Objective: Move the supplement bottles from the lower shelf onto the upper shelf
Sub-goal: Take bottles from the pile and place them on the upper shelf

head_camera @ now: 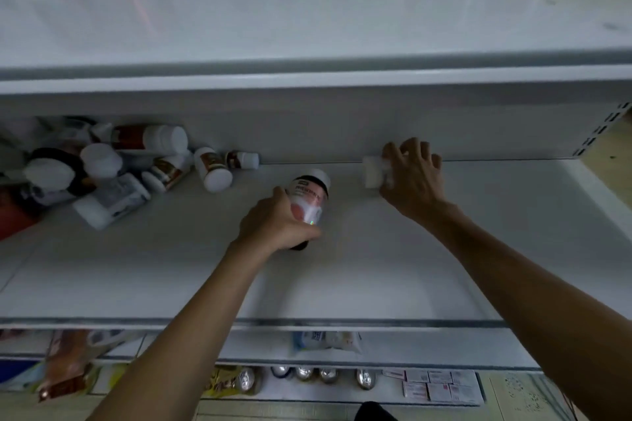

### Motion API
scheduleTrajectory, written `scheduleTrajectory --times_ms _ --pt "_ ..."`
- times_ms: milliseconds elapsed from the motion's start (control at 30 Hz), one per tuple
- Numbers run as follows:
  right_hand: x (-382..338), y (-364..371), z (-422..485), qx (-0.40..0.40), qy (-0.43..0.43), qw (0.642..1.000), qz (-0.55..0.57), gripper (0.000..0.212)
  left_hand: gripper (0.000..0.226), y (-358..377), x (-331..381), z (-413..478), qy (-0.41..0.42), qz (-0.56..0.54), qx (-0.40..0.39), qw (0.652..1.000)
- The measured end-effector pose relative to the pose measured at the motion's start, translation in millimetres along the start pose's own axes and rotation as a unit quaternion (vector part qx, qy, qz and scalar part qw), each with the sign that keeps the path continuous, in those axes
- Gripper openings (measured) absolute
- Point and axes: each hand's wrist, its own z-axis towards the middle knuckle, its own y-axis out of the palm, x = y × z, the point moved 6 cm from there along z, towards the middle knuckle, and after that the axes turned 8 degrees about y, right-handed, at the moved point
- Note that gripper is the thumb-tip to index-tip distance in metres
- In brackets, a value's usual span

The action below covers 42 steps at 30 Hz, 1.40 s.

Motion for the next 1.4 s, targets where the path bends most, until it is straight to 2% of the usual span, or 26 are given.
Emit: scheduleTrajectory --times_ms 67,133,167,233,300,367,433,500,567,667,733,833,900,1100,1233,1400 --pt "2 -5 -13 -0.023 -0.011 0.999 0.049 0.047 0.063 -3 -11 -20 -0.014 -0.078 0.010 0.997" --pt "-2 -13 -26 -0.080 0.023 0.985 0.149 0.044 0.065 -7 -22 -41 -0.037 -0.154 0.000 0.987" --pt "-10 -18 -35 -0.123 0.046 0.961 0.244 0.040 0.073 -9 -27 -54 -0.047 -0.202 -0.010 0.978" --pt "-37 -28 -58 -0.194 0.070 0.881 0.426 0.028 0.083 -13 -38 -79 -0.047 -0.292 -0.011 0.955" --pt "-67 -42 -82 -0.249 0.068 0.812 0.524 0.031 0.068 -24 -46 -108 -0.029 -0.349 0.013 0.937" --pt "-99 -55 -108 -0.294 0.064 0.755 0.583 0.033 0.057 -39 -58 -138 -0.017 -0.389 0.052 0.920" --pt "-126 -66 -131 -0.324 0.078 0.713 0.617 0.032 0.060 -57 -69 -170 -0.016 -0.419 0.080 0.904" --pt "-153 -77 -155 -0.361 0.087 0.680 0.632 0.036 0.060 -76 -82 -202 -0.025 -0.444 0.099 0.890" --pt "-181 -93 -179 -0.389 0.063 0.663 0.637 0.047 0.054 -96 -93 -233 -0.018 -0.443 0.119 0.888" --pt "-218 -126 -207 -0.379 -0.007 0.660 0.649 0.057 0.054 -129 -106 -275 0.003 -0.423 0.170 0.890" --pt "-239 -145 -221 -0.371 -0.034 0.661 0.652 0.058 0.052 -152 -114 -297 0.015 -0.420 0.212 0.883" --pt "-267 -166 -236 -0.372 -0.063 0.667 0.643 0.055 0.040 -179 -121 -325 0.033 -0.474 0.238 0.847" --pt "-286 -178 -240 -0.367 -0.082 0.669 0.641 0.050 0.040 -199 -124 -343 0.058 -0.463 0.252 0.848" --pt "-336 -218 -244 -0.300 -0.183 0.742 0.571 0.054 0.064 -247 -136 -377 0.115 -0.439 0.336 0.826" --pt "-360 -242 -236 -0.264 -0.220 0.742 0.576 0.059 0.076 -272 -133 -390 0.162 -0.417 0.342 0.826" --pt "-368 -248 -231 -0.258 -0.212 0.740 0.584 0.049 0.073 -287 -134 -384 0.175 -0.408 0.337 0.830"
